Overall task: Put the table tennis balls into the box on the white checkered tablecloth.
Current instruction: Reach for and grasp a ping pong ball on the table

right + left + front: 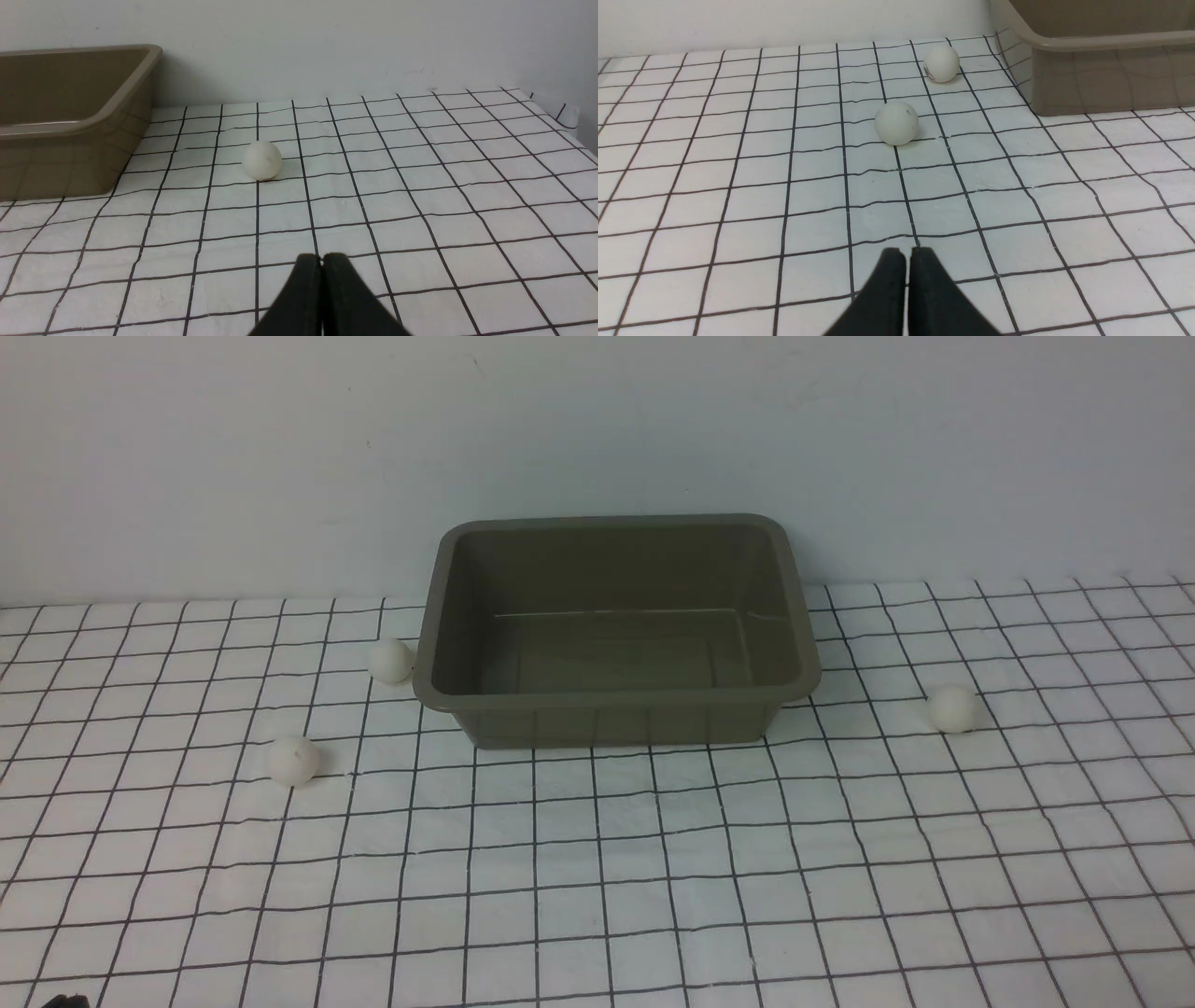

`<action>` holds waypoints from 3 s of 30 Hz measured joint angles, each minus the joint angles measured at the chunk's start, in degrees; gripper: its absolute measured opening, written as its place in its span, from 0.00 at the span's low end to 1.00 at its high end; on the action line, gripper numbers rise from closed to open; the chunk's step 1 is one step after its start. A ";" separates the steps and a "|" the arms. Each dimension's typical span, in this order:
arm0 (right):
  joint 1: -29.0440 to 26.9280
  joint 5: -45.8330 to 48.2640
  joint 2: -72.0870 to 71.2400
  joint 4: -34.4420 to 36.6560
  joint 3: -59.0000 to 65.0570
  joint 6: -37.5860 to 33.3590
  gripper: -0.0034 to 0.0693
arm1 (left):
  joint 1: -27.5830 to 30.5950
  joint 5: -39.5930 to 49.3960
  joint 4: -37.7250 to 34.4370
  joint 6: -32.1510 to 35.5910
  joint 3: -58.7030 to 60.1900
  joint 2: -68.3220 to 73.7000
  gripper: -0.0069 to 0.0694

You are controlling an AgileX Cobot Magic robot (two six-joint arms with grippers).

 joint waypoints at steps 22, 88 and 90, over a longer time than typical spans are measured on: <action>0.00 0.00 0.00 0.00 0.00 0.00 0.02 | 0.00 0.00 0.00 0.00 0.00 0.00 0.09; 0.00 18.09 38.78 51.50 -42.48 -50.25 0.03 | -0.04 9.88 -39.56 30.53 -26.40 30.85 0.09; 0.00 18.80 42.24 46.17 -45.05 -48.04 0.03 | -0.04 11.02 -35.92 31.18 -28.85 36.18 0.09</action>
